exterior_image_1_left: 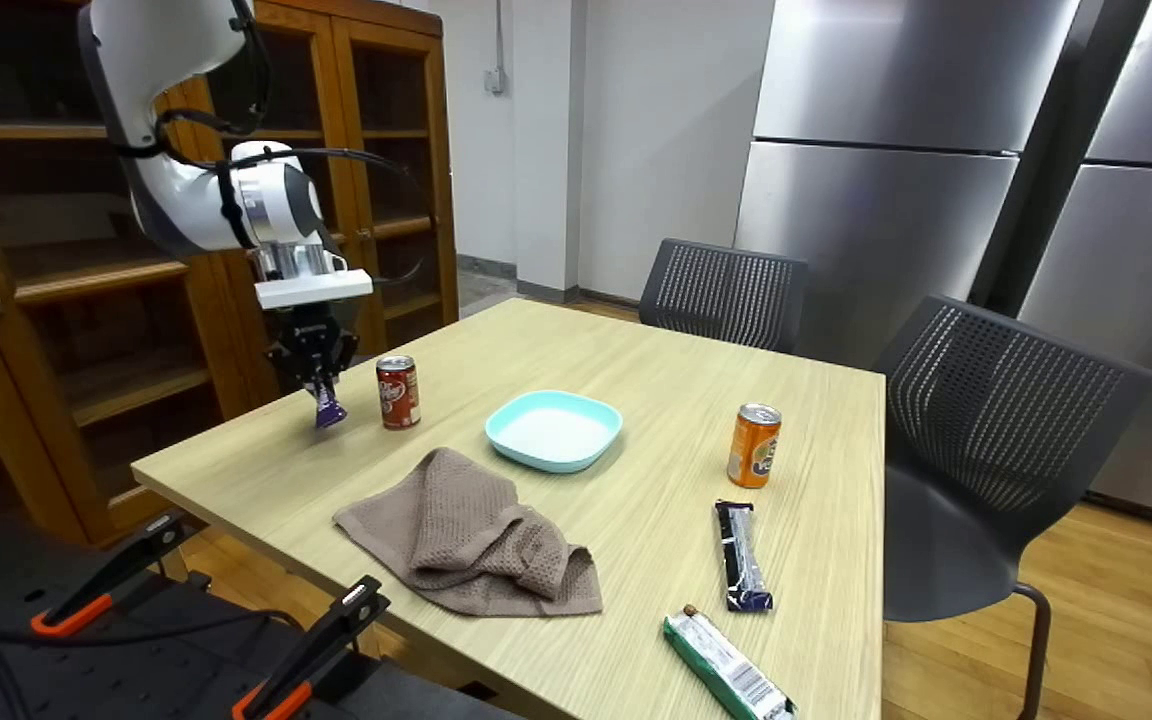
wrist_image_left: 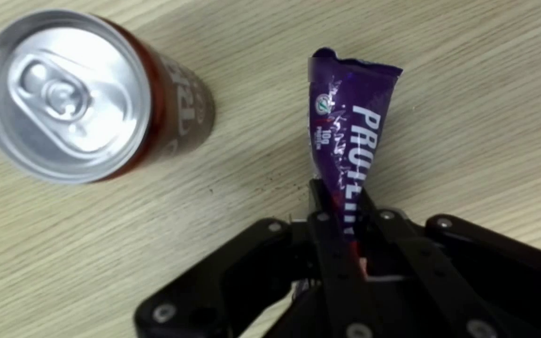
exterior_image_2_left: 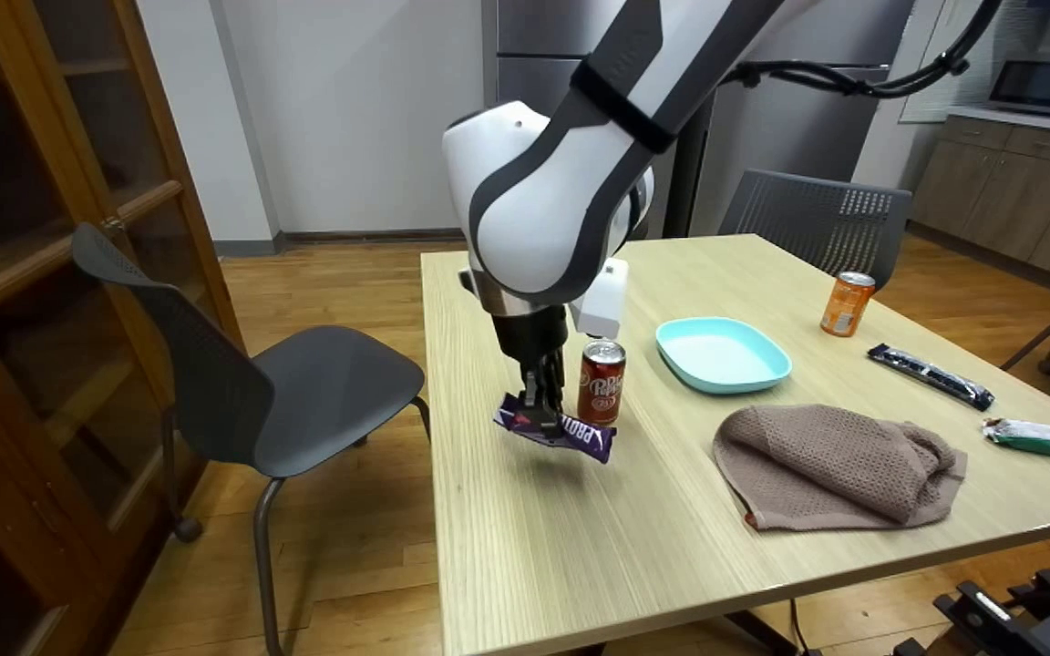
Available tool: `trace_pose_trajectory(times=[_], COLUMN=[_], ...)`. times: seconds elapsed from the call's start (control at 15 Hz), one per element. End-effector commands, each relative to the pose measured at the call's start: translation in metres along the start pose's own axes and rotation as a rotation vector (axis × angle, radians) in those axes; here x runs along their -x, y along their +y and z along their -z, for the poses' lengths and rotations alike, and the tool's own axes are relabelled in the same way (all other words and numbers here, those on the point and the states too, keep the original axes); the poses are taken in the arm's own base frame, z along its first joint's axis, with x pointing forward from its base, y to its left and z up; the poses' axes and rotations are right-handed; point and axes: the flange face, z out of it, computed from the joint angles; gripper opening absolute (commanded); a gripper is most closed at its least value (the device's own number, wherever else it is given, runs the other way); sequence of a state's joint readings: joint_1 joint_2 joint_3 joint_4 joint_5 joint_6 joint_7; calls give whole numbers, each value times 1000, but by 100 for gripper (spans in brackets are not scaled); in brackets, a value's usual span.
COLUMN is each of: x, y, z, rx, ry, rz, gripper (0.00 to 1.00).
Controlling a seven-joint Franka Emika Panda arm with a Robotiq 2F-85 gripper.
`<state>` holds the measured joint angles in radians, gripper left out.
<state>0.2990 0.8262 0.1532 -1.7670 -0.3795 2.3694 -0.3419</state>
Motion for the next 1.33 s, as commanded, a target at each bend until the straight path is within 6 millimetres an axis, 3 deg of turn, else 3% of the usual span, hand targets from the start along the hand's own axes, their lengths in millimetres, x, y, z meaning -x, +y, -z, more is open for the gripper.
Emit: trace_pose_trajectory(times=[0.0,0.33,0.73,1.0,1.27], x=[6,22,68,107,147], y=[-5,11,64,103,131], z=[39,93,147,156,139], rx=[-9,-10,-79,-141,-192], ry=[12,71,200,314,358], rz=[33,-31,-273,-457,-624], gripper=[3,3,3,3,3])
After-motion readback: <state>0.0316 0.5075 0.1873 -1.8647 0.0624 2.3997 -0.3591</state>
